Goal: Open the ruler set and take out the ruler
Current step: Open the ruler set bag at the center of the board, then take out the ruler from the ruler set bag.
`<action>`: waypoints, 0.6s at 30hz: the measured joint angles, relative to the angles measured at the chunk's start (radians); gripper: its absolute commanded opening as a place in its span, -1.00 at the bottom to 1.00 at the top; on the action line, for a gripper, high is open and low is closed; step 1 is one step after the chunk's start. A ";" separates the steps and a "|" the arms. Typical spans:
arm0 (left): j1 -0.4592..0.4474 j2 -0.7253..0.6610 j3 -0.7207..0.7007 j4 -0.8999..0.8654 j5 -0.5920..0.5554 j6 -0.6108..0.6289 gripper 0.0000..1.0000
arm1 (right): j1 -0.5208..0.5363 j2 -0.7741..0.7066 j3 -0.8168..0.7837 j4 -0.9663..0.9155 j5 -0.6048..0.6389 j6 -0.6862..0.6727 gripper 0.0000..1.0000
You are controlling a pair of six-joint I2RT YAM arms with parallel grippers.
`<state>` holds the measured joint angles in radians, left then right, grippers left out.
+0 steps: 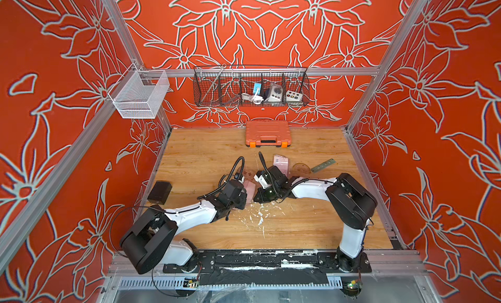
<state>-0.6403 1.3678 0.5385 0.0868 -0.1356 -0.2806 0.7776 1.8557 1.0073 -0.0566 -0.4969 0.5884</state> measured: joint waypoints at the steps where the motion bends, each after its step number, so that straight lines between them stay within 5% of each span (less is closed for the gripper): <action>1: -0.002 0.011 0.007 0.000 0.000 0.001 -1.00 | 0.000 -0.018 -0.003 -0.021 0.019 -0.005 -0.48; 7: -0.020 0.057 0.034 0.002 0.003 0.004 -1.00 | -0.020 -0.210 -0.003 -0.093 0.098 -0.021 -0.30; 13: -0.023 0.078 0.050 0.004 -0.001 0.002 -1.00 | -0.024 -0.270 0.004 -0.078 0.092 0.019 -0.73; 18: -0.025 0.079 0.050 0.005 -0.009 -0.016 -1.00 | -0.024 -0.198 0.003 -0.008 0.028 0.107 -0.77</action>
<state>-0.6651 1.4464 0.5880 0.0914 -0.1444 -0.2962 0.7540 1.6577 1.0103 -0.0650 -0.4690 0.6956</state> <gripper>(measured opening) 0.047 0.116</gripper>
